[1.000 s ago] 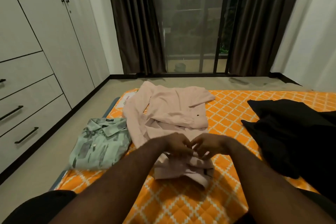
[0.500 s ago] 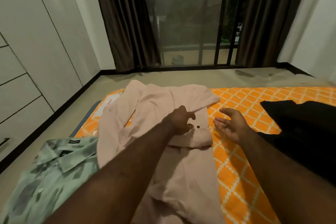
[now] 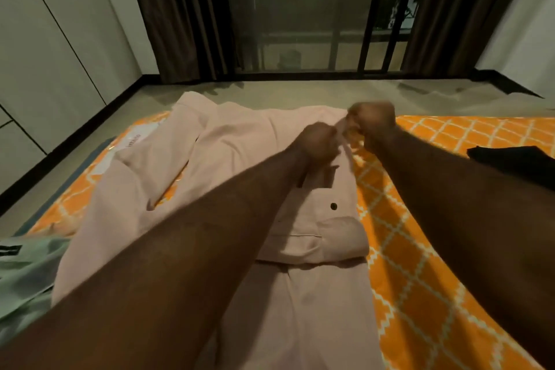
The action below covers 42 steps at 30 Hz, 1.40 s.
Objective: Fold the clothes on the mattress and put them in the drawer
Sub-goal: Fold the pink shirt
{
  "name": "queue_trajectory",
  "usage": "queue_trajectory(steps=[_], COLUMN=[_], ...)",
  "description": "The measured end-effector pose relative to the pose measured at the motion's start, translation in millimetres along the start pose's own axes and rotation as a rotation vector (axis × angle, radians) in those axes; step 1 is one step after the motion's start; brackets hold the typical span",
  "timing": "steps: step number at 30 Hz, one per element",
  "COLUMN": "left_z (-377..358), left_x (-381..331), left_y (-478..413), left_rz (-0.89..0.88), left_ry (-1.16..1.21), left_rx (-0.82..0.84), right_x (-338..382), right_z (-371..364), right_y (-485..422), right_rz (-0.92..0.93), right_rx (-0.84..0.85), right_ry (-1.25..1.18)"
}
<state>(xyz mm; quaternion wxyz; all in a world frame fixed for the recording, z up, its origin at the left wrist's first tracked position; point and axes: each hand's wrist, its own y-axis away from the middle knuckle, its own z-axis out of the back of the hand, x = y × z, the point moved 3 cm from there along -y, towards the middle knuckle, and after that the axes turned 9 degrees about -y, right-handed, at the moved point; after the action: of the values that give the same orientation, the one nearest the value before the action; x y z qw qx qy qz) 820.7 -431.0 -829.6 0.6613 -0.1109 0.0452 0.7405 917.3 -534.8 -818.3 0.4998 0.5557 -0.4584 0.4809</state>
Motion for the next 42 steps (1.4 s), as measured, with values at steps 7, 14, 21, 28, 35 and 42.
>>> queue_trajectory(steps=[7,14,21,28,35,42], left_z=[-3,20,23,3,-13,-23], left_x=[58,66,64,19,-3,-13], left_y=[44,121,237,361,421,452], left_rz=[0.54,0.335,0.151,0.199,0.153,0.138], left_ry=[0.446,-0.01,-0.561,-0.392,-0.26,-0.218], left_rx=[-0.219,-0.06,-0.07,-0.115,0.056,0.155], right_x=[43,-16,-62,-61,-59,-88], right_z=[-49,-8,22,53,68,72], right_y=[37,131,286,351,402,445], right_rz=[0.127,0.32,0.573,0.444,0.264,0.199], right_rx=[0.54,0.528,0.479,0.522,0.869,0.961], right_ry=[0.279,0.781,0.938,0.967,1.205,1.556])
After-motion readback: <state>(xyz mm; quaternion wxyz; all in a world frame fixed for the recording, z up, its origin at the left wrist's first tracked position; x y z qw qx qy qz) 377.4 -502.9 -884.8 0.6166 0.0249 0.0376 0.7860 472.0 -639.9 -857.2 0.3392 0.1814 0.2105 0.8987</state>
